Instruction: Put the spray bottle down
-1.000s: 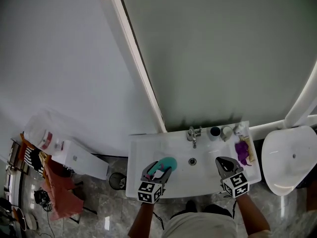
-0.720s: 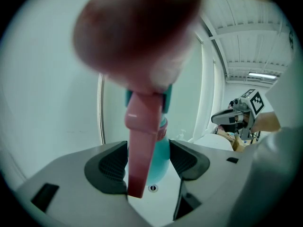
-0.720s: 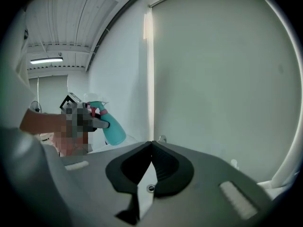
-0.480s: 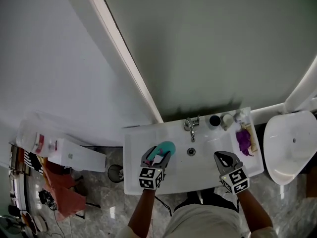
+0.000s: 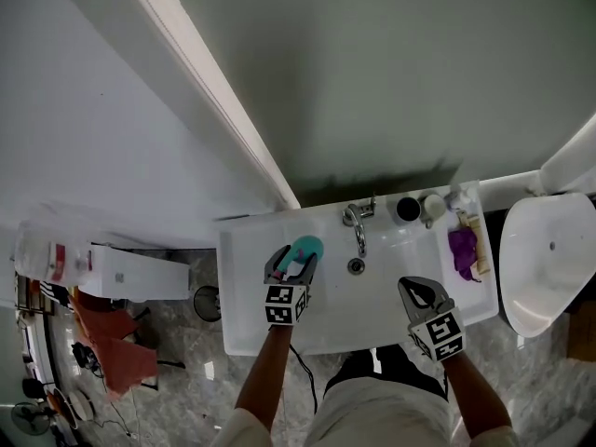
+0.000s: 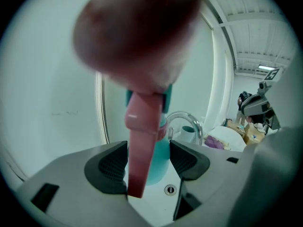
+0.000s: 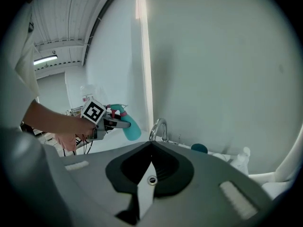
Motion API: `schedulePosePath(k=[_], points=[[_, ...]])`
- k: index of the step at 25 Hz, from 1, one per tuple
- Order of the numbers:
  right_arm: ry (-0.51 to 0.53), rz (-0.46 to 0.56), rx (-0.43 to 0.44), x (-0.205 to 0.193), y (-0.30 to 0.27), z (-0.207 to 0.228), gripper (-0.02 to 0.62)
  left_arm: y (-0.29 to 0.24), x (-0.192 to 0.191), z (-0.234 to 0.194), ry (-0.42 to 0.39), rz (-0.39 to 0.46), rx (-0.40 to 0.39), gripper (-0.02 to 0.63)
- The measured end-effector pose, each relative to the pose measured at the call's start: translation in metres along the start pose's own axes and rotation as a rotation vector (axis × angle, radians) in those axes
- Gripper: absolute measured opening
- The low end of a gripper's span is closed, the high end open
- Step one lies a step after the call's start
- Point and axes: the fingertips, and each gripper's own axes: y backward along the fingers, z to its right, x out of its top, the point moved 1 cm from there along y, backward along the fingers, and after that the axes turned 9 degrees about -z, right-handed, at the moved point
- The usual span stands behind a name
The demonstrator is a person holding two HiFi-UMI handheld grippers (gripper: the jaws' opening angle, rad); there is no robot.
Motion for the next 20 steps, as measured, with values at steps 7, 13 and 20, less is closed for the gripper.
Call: schedulePosePath(k=[7, 13, 20], points=[[-0.014, -0.044, 0.007, -0.017, -0.023, 0.003, 0.011, -0.059, -0.018, -0.019, -0.036, -0.041, 0.03, 0.282], [-0.032, -0.075, 0.008, -0.032, -0.033, 0.004, 0.011, -0.096, -0.03, -0.025, -0.058, -0.078, 0.038, 0.283], [-0.039, -0.098, 0.009, -0.042, -0.04, 0.007, 0.011, -0.126, -0.034, -0.027, -0.037, -0.099, 0.037, 0.282]])
